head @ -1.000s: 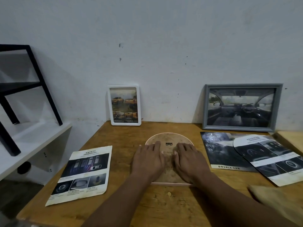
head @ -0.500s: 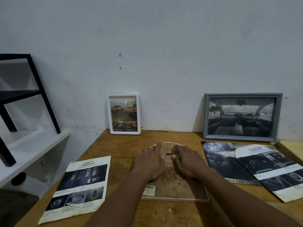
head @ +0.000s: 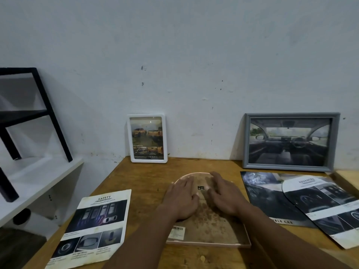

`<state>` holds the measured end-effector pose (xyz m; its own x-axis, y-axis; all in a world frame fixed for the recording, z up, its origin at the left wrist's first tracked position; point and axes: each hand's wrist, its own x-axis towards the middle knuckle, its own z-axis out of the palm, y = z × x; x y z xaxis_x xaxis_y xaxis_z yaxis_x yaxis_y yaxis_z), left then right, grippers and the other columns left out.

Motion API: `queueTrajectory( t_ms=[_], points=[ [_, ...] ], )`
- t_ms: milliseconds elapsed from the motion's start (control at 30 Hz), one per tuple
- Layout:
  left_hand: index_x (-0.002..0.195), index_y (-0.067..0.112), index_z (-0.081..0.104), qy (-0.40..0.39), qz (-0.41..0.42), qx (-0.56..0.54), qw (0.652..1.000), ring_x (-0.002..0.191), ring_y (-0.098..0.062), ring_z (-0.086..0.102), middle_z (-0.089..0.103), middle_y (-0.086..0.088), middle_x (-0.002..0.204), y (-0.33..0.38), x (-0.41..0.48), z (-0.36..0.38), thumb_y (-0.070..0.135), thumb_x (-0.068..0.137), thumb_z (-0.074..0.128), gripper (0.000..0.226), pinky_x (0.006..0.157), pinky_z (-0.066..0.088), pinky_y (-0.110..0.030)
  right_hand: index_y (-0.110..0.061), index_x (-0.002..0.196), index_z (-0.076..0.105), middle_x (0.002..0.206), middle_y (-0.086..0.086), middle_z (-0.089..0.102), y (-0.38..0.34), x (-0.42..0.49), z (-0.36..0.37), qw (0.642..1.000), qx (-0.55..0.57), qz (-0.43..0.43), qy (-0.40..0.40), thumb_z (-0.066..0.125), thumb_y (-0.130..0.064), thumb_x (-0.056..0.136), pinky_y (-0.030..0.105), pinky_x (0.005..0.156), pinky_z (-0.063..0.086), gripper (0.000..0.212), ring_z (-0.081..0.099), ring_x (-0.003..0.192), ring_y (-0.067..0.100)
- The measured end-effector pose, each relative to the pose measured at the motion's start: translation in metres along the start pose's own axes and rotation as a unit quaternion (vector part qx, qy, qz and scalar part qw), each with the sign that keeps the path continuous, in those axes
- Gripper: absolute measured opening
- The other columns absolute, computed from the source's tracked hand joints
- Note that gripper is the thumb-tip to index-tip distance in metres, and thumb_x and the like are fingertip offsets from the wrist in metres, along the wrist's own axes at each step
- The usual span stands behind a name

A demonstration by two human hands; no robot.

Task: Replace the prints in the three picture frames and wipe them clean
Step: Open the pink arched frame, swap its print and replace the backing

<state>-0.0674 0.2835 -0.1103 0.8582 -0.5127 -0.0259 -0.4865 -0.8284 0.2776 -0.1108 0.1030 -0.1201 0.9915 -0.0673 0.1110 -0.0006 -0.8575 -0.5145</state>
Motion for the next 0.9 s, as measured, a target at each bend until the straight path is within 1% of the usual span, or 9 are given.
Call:
queueTrajectory(
  t_ms=[133, 267, 433, 533, 633, 733, 833, 867, 900],
  points=[
    [0.162, 0.028, -0.005, 0.008, -0.017, -0.024, 1.0, 0.157, -0.025, 0.006, 0.011, 0.0, 0.17, 0.002, -0.009, 0.002, 0.049, 0.104, 0.037, 0.075, 0.125, 0.0, -0.048, -0.027, 0.145, 0.036, 0.141, 0.005, 0.053, 0.005, -0.017, -0.01, 0.993, 0.008, 0.074, 0.096, 0.05, -0.045, 0.097, 0.048, 0.104, 0.044, 0.053, 0.05, 0.126, 0.025],
    [0.162, 0.027, 0.01, 0.045, -0.057, -0.024, 0.997, 0.153, -0.025, 0.017, 0.02, -0.001, 0.166, 0.011, -0.025, 0.008, 0.05, 0.103, 0.041, 0.071, 0.123, 0.022, -0.054, -0.019, 0.132, 0.047, 0.112, 0.007, 0.065, 0.007, -0.03, -0.014, 0.978, 0.071, 0.156, 0.117, 0.055, -0.041, 0.095, 0.048, 0.084, 0.057, 0.044, 0.066, 0.097, 0.024],
    [0.159, 0.03, 0.018, 0.055, -0.044, -0.068, 0.995, 0.151, -0.027, 0.021, 0.027, 0.001, 0.164, 0.024, -0.037, 0.01, 0.055, 0.097, 0.047, 0.073, 0.12, 0.028, -0.054, -0.02, 0.131, 0.048, 0.115, 0.006, 0.063, -0.005, -0.043, -0.024, 0.961, 0.167, 0.184, 0.124, 0.061, -0.033, 0.095, 0.041, 0.078, 0.058, 0.041, 0.065, 0.096, 0.022],
    [0.157, 0.04, 0.02, 0.045, -0.052, -0.171, 0.983, 0.147, -0.025, 0.031, 0.031, 0.005, 0.162, 0.032, -0.034, -0.001, 0.073, 0.086, 0.05, 0.084, 0.115, 0.036, -0.055, -0.017, 0.131, 0.052, 0.107, 0.005, 0.062, -0.011, -0.045, -0.051, 0.938, 0.255, 0.167, 0.167, 0.062, -0.025, 0.096, 0.034, 0.071, 0.052, 0.036, 0.062, 0.091, 0.02],
    [0.15, 0.052, 0.025, 0.016, -0.061, -0.362, 0.93, 0.135, -0.027, 0.047, 0.042, 0.004, 0.155, 0.059, -0.033, -0.017, 0.088, 0.079, 0.043, 0.082, 0.106, 0.046, -0.056, -0.015, 0.123, 0.059, 0.112, 0.006, 0.063, -0.023, -0.044, -0.1, 0.914, 0.321, 0.123, 0.215, 0.061, -0.018, 0.098, 0.037, 0.081, 0.054, 0.025, 0.061, 0.098, 0.021],
    [0.15, 0.04, 0.034, -0.014, -0.04, -0.521, 0.852, 0.116, -0.019, 0.056, 0.052, -0.005, 0.146, 0.098, -0.029, -0.044, 0.08, 0.093, 0.028, 0.069, 0.104, 0.044, -0.047, -0.017, 0.111, 0.065, 0.104, 0.008, 0.07, -0.04, -0.044, -0.147, 0.912, 0.328, 0.069, 0.237, 0.056, -0.016, 0.1, 0.04, 0.086, 0.057, 0.015, 0.067, 0.094, 0.021],
    [0.147, 0.03, 0.038, -0.038, -0.052, -0.644, 0.762, 0.095, -0.018, 0.06, 0.06, -0.004, 0.122, 0.125, -0.022, -0.08, 0.078, 0.093, 0.026, 0.074, 0.08, 0.051, -0.037, -0.016, 0.109, 0.066, 0.092, 0.004, 0.075, -0.059, -0.045, -0.168, 0.942, 0.265, 0.022, 0.204, 0.055, -0.018, 0.099, 0.026, 0.076, 0.056, 0.015, 0.07, 0.079, 0.009],
    [0.147, 0.029, 0.038, -0.039, -0.054, -0.654, 0.754, 0.095, -0.019, 0.059, 0.058, -0.002, 0.124, 0.127, -0.021, -0.091, 0.078, 0.092, 0.028, 0.074, 0.079, 0.05, -0.036, -0.017, 0.11, 0.065, 0.089, 0.003, 0.076, -0.062, -0.044, -0.167, 0.95, 0.247, 0.017, 0.193, 0.056, -0.021, 0.099, 0.025, 0.075, 0.056, 0.015, 0.071, 0.075, 0.006],
    [0.144, 0.029, 0.041, -0.042, -0.054, -0.64, 0.765, 0.095, -0.019, 0.059, 0.058, 0.0, 0.123, 0.123, -0.02, -0.097, 0.077, 0.092, 0.034, 0.071, 0.081, 0.051, -0.036, -0.018, 0.112, 0.064, 0.089, 0.002, 0.076, -0.063, -0.043, -0.164, 0.953, 0.241, 0.015, 0.184, 0.056, -0.025, 0.1, 0.026, 0.076, 0.057, 0.016, 0.071, 0.076, 0.006]
  ],
)
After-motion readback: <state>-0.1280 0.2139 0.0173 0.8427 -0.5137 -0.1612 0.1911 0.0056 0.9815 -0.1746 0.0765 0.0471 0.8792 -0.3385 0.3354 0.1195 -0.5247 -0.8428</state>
